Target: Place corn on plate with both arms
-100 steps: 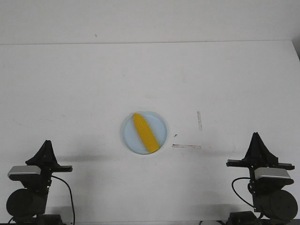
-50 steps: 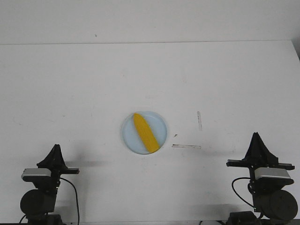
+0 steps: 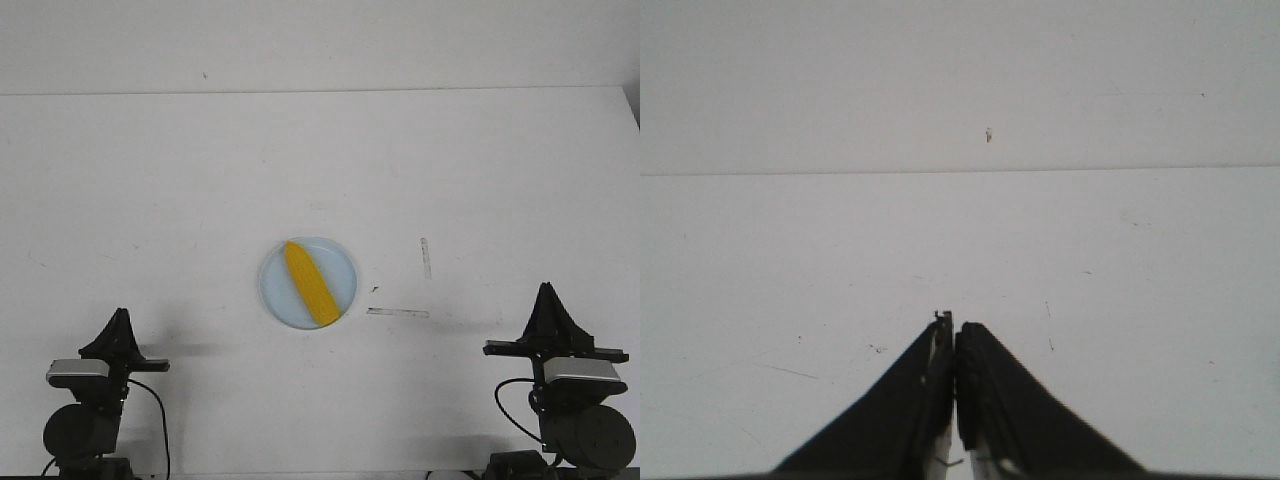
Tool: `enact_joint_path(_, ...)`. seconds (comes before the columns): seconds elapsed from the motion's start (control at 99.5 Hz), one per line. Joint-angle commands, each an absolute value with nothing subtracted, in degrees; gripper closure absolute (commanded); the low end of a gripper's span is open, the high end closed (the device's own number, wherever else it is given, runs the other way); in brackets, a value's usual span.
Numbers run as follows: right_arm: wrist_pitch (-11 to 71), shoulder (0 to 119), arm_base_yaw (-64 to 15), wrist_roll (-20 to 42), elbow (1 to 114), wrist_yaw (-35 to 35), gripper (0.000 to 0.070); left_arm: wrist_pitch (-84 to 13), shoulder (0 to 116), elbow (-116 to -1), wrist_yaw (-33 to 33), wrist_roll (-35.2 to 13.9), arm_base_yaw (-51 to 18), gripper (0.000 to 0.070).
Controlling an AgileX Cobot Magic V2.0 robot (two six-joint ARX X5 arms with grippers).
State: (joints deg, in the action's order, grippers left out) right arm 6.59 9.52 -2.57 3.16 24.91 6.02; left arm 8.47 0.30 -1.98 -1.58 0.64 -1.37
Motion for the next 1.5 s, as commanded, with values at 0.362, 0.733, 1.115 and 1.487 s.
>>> enact_joint_path(0.362, 6.0, 9.4, -2.7, 2.9, 25.1, 6.0, 0.0684, 9.1, 0.2, -0.7, -1.7, 0.6, -1.4, 0.0698)
enact_joint_path(0.733, 6.0, 9.4, -2.7, 2.9, 25.1, 6.0, 0.0684, 9.1, 0.2, -0.7, -1.7, 0.6, -1.4, 0.0698)
enact_joint_path(1.115, 8.6, 6.1, -2.7, 1.4, 22.0, 4.9, 0.0684, 9.1, 0.2, -0.7, -1.7, 0.6, -1.4, 0.0698)
enact_joint_path(1.487, 8.1, 0.1, -2.7, 1.4, 11.8, -0.2, 0.0684, 9.1, 0.2, -0.7, -1.7, 0.6, -1.4, 0.0698)
